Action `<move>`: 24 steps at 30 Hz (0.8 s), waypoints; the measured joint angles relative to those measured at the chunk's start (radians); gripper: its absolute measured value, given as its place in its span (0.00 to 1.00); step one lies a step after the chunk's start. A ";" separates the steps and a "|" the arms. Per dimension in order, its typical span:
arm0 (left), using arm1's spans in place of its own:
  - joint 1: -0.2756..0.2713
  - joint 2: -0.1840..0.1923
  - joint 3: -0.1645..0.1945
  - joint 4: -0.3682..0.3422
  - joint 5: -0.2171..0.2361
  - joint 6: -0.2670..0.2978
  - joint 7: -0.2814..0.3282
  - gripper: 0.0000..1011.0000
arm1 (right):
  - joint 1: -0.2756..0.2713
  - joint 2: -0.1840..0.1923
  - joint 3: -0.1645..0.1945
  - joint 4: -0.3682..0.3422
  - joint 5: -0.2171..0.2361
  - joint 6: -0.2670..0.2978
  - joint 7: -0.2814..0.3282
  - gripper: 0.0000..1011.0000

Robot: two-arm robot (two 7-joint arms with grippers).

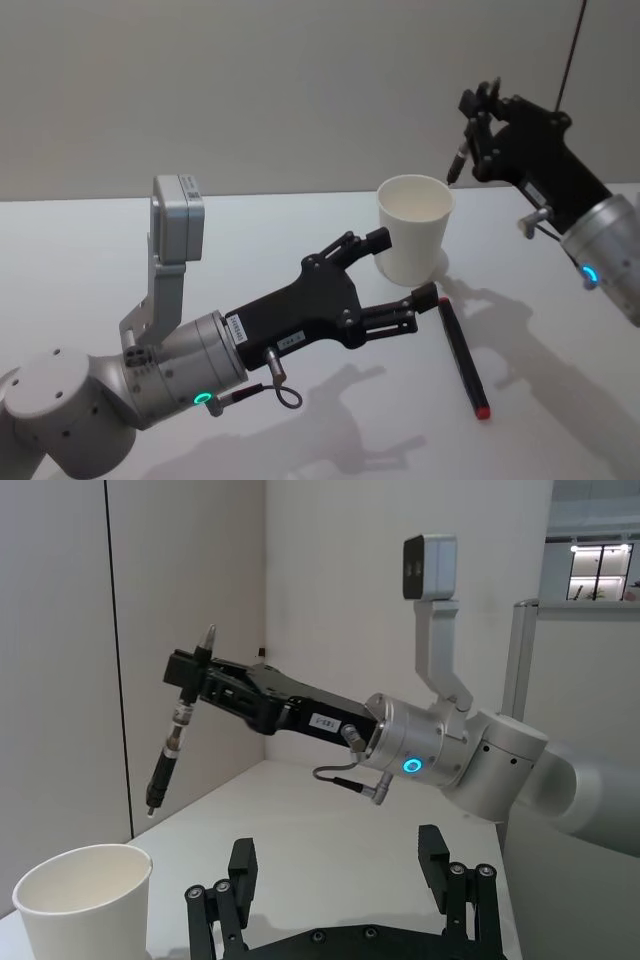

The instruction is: Place the pen into the pen holder.

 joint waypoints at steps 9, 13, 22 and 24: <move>0.000 0.000 0.000 0.000 0.000 0.000 0.000 0.99 | 0.044 -0.043 -0.019 0.071 -0.055 0.016 -0.004 0.13; 0.000 0.000 0.000 0.000 0.000 0.000 0.000 0.99 | 0.062 -0.060 -0.027 0.106 -0.066 0.028 -0.001 0.13; 0.000 0.000 0.000 0.000 0.000 0.000 0.000 0.99 | 0.102 -0.096 -0.040 0.182 -0.087 0.064 0.001 0.13; 0.000 0.000 0.000 0.000 0.000 0.000 0.000 0.99 | 0.108 -0.102 -0.042 0.194 -0.090 0.069 0.001 0.13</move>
